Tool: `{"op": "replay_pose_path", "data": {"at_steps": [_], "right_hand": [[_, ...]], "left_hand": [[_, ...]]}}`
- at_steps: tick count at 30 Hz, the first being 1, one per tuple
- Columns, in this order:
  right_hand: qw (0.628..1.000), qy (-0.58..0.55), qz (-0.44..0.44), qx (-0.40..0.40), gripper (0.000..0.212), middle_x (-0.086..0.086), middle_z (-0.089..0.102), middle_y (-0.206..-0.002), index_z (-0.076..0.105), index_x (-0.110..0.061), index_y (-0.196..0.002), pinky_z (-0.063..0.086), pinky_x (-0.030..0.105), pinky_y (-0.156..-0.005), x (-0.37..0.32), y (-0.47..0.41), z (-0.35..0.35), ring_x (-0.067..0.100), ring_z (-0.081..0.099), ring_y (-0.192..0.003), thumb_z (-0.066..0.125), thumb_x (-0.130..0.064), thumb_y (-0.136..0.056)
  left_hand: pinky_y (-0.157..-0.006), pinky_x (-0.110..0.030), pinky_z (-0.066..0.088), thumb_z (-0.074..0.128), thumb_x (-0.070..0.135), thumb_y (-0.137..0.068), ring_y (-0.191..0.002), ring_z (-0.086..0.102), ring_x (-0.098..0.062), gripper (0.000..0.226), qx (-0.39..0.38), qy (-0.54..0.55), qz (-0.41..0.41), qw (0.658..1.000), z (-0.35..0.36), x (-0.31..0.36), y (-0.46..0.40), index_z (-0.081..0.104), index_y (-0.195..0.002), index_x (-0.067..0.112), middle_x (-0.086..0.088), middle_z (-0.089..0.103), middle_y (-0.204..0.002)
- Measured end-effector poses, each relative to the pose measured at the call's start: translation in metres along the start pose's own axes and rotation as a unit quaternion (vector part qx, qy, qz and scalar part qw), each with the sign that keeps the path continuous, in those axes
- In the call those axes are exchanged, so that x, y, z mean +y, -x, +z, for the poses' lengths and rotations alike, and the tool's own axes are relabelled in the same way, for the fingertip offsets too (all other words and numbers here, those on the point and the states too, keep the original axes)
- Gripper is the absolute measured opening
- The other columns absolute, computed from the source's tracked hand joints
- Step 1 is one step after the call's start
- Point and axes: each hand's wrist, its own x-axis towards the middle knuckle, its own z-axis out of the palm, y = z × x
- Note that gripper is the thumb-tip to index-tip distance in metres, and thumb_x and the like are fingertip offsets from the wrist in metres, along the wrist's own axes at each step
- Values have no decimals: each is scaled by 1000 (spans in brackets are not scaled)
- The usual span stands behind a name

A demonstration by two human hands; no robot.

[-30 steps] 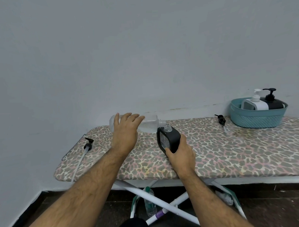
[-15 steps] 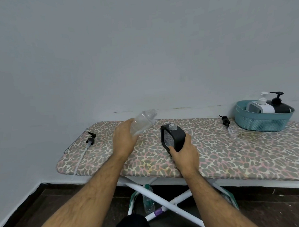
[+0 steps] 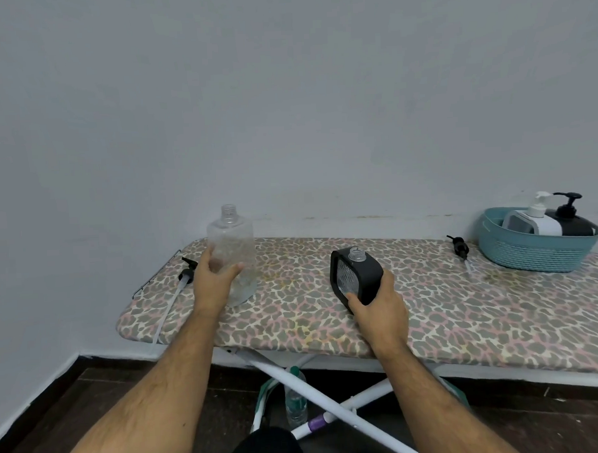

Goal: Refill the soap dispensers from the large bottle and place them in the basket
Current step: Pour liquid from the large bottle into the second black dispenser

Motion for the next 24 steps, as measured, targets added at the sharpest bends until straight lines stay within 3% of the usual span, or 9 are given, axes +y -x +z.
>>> {"op": "replay_pose_path", "data": {"at_steps": [9, 12, 14, 16, 19, 24], "right_hand": [[1000, 4, 3, -7, 65, -1, 70, -105, 41, -20, -135, 54, 32, -74, -1, 0, -1, 18, 62, -85, 76, -36, -82], [1000, 1, 1, -8, 64, 0, 71, -106, 41, -20, -134, 55, 32, -74, -1, 1, -1, 19, 64, -87, 75, -36, -83], [1000, 1, 3, -11, 63, 1, 71, -107, 40, -20, -133, 56, 33, -75, 0, 0, -1, 21, 66, -90, 75, -37, -83], [1000, -1, 3, -15, 64, 1, 71, -108, 40, -20, -133, 57, 34, -76, 0, 0, -1, 22, 67, -90, 75, -37, -83], [1000, -5, -2, -21, 63, 1, 70, -109, 39, -20, -132, 57, 34, -75, 1, -1, -1, 22, 67, -91, 75, -38, -84], [999, -18, -1, -47, 63, -1, 69, -113, 38, -21, -133, 57, 37, -79, 1, -4, -5, 21, 67, -95, 75, -39, -84]], "left_hand": [[-111, -45, 40, 82, 22, -80, -136, 44, -26, 87, 9, 20, -10, 1000, -2, -11, 0, 33, -151, 18, -10, 46, -147], [-108, -37, 37, 82, 35, -79, -136, 42, -22, 91, 80, -13, 19, 997, -1, -6, 10, 31, -152, 17, -8, 44, -148], [-100, -33, 40, 76, 45, -81, -124, 47, -18, 80, 153, -47, 57, 985, 4, -1, 22, 40, -146, 17, -5, 50, -137], [-93, -34, 44, 70, 41, -87, -110, 50, -17, 51, 188, -73, 114, 973, 13, 3, 35, 52, -129, 19, -3, 54, -122], [-87, -37, 53, 64, 25, -93, -93, 55, -13, 16, 109, -58, 159, 980, 32, 8, 53, 58, -108, 24, 4, 58, -102], [-80, -18, 52, 67, 22, -92, -90, 59, 1, 21, -59, -44, 139, 987, 67, 5, 68, 65, -113, 19, 12, 63, -99]]}}
